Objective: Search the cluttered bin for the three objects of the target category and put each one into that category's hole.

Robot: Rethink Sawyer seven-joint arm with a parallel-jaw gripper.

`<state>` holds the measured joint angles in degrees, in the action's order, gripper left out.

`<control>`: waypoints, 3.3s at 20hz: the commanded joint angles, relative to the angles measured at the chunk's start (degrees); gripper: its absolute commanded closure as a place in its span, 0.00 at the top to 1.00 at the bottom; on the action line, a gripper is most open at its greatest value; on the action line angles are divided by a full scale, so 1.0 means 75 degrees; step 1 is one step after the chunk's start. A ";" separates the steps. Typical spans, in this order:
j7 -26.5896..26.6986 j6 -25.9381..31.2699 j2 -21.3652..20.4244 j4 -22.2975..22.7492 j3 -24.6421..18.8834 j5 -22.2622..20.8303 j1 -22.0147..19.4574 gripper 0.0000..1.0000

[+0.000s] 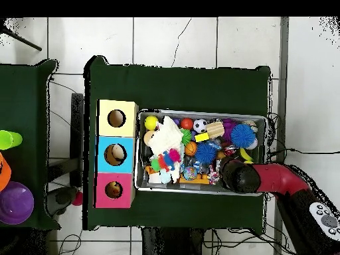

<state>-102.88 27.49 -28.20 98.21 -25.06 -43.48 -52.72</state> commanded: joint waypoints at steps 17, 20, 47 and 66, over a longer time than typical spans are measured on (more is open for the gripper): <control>-0.0400 -0.0944 0.0543 0.0161 -0.0305 0.0469 -0.0231 1.00; -0.0499 -0.1022 0.0549 0.0223 -0.0353 0.0622 -0.0272 1.00; -0.0601 -0.0869 0.0040 0.0966 -0.1100 0.2136 -0.0813 0.00; -0.0357 0.0620 -0.1152 0.1750 -0.1725 0.4108 -0.1030 0.00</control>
<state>-102.88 25.76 -34.53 108.93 -33.26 -17.29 -61.74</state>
